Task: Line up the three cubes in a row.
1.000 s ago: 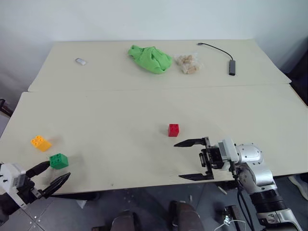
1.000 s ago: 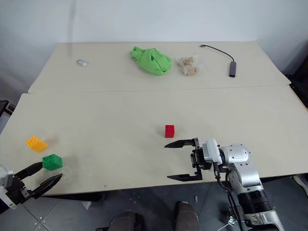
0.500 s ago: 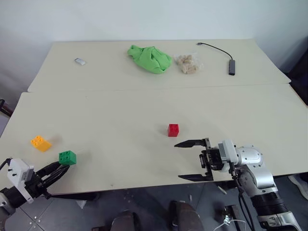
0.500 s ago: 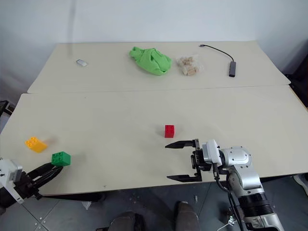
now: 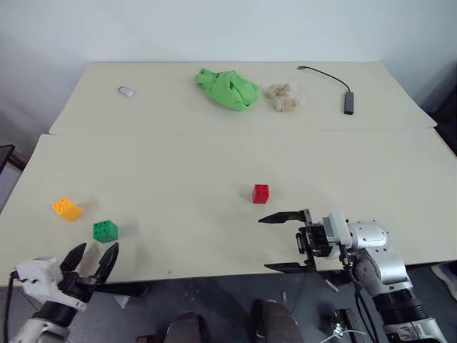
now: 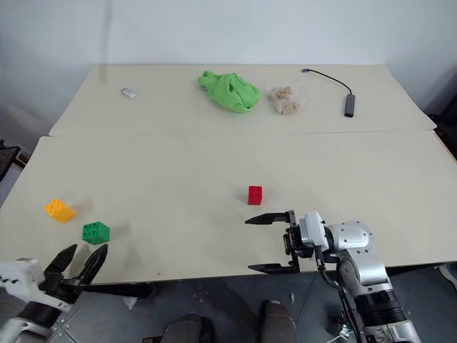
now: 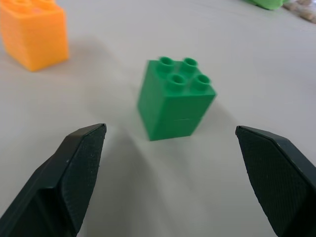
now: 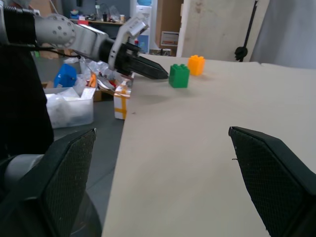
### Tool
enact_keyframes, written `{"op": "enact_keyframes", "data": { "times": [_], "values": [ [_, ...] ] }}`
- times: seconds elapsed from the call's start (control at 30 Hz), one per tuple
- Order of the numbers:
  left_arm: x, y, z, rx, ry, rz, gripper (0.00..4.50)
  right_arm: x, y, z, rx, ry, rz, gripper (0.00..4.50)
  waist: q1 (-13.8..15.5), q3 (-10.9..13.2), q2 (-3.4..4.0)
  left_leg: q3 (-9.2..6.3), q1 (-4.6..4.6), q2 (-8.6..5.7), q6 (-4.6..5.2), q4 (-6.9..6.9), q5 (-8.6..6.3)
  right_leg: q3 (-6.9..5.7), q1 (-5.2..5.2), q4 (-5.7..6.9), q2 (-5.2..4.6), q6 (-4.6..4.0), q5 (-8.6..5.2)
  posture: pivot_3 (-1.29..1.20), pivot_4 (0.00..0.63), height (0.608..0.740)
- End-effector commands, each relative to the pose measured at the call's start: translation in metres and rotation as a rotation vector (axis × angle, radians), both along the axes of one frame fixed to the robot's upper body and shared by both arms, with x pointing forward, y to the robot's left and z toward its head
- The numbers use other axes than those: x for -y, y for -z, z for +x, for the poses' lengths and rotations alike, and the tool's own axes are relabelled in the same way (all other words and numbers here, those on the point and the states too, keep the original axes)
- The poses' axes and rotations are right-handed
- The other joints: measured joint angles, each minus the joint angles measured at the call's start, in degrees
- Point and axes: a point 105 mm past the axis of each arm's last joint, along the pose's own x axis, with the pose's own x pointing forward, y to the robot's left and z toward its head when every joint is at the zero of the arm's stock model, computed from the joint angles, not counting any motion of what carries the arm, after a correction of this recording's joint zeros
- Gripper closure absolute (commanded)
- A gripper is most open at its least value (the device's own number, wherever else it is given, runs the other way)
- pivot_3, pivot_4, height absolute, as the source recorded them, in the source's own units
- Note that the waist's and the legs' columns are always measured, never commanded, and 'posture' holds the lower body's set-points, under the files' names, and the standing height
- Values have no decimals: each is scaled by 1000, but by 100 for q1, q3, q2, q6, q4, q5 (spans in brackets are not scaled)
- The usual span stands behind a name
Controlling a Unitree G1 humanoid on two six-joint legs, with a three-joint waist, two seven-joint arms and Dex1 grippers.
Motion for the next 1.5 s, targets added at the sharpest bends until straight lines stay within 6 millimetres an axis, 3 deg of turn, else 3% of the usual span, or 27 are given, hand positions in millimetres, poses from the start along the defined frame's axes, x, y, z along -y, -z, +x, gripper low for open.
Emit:
{"op": "enact_keyframes", "data": {
  "times": [0.03, 0.2, 0.23, 0.33, 0.5, 0.57, 0.63, 0.7, 0.87, 1.0, 1.13, 1.2, 1.5],
  "values": [
    [6, -4, 8, 11, -42, 36, 16, -4, -6, -6, 21, -36, 11, 0, 0, 0, 1, 0, 0, 0, 0, 0, 0, 1, -1, 0, 0, 0, 0, 0, 150, 740],
    [12, -5, 19, 42, -66, 111, 16, -5, -5, -4, 18, -38, 5, 0, 11, -2, 3, -2, -2, -1, 1, 1, 0, 0, 1, 0, 0, 0, 0, 0, 150, 740],
    [11, -6, 21, 49, -78, 120, 198, -6, -4, -4, 17, -38, 2, 0, 9, -2, 3, -1, -2, -1, 1, 2, 0, -1, 2, 0, 0, 0, 0, 0, 150, 740],
    [11, -7, 22, 63, -83, 113, 918, -6, -1, -3, 14, -33, 0, 0, 0, -2, 2, -4, -2, 0, 1, 1, 0, -3, 2, 1, 0, 0, 0, 0, 150, 740],
    [7, -13, 21, 84, -69, 133, 2503, -6, 0, -4, 9, -22, -1, 0, -2, -2, 2, -3, -3, 1, 1, 0, 0, -6, 1, 1, 0, 0, 0, 0, 150, 740],
    [20, -32, 26, 159, 147, 138, 3020, -1, 0, -6, 4, 6, -3, 0, 2, -2, 2, -3, -3, 1, 1, 0, 0, -6, 1, 1, 0, 0, 0, 0, 150, 740],
    [36, -43, 29, 168, 415, 176, 3007, 4, -1, -7, -1, 35, -8, 0, 57, -2, 2, 0, -7, 2, 0, 5, 0, -17, 0, 1, -1, -3, -1, 0, 150, 740],
    [56, -40, 36, 103, 757, 307, 3007, 11, 1, -9, -5, 66, -26, 0, 143, 0, 13, 5, -7, 6, -2, 10, 2, -23, -2, 2, 0, -15, -8, 0, 150, 740],
    [75, -43, 79, 83, 1092, 426, 3007, 25, -1, -11, 4, 138, -51, 0, 185, -10, 55, 25, -8, 1, 0, 19, 3, -23, 6, 4, 0, -15, -5, 0, 150, 740],
    [107, -44, 127, 119, 1238, 476, 3007, 34, -2, -15, 6, 228, -55, 0, 180, -11, 55, 25, -10, 0, -3, 8, 4, -36, 4, 5, 5, -6, 0, 0, 150, 740],
    [148, -43, 161, 122, 1369, 514, 3007, 35, -4, -23, 14, 295, -43, 0, 186, -10, 46, 24, -18, -7, -2, 1, 4, -45, 6, -8, 6, 11, 9, 0, 150, 740],
    [160, -45, 169, 137, 1401, 531, 3007, 36, -5, -26, 18, 323, -44, 0, 123, -8, 41, 25, -22, -8, -1, -5, 4, -44, 6, -27, 6, 19, 13, 0, 150, 740],
    [177, -47, 181, 144, 1431, 501, 3007, 41, -4, -31, 12, 403, -52, 0, 22, 6, 18, 15, -22, -9, 1, -12, 4, -46, 7, -30, 5, 27, 18, 0, 150, 740]
  ]
}}
